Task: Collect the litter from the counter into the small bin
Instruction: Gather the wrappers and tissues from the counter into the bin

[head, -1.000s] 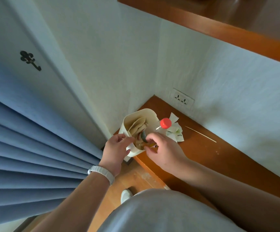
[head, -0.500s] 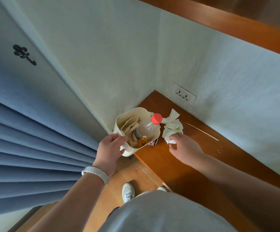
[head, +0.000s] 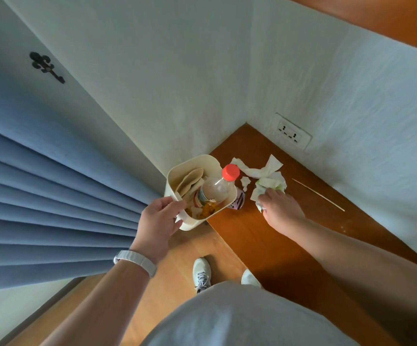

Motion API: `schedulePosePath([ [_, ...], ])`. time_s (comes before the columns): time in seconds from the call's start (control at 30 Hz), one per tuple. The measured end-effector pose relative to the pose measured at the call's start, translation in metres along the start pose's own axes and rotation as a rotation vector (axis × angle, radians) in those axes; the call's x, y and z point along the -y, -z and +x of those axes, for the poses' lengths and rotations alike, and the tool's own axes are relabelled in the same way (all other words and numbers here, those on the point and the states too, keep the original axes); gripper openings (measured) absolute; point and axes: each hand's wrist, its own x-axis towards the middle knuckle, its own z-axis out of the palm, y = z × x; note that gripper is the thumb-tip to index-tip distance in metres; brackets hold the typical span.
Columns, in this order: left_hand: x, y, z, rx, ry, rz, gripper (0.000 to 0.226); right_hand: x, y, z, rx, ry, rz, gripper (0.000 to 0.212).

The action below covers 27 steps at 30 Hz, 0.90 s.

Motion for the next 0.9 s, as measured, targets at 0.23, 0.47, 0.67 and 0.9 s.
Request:
schedulePosePath([
  [0.23, 0.001, -0.003, 0.002, 0.017, -0.009, 0.041, 0.01, 0.001, 0.013, -0.007, -0.04, -0.04, 0.055, 0.017],
  [0.47, -0.001, -0.006, 0.007, 0.12, -0.041, 0.029, 0.023, 0.028, 0.053, -0.031, -0.246, 0.029, 0.215, 0.012],
  [0.67, 0.003, -0.016, 0.009, 0.2, -0.107, 0.002, 0.015, 0.074, 0.109, -0.057, -0.416, 0.172, 0.28, 0.011],
  [0.9, 0.003, -0.023, 0.003, 0.265, -0.105, 0.096, 0.024, 0.118, 0.134, -0.041, -0.439, 0.1, 0.236, 0.005],
])
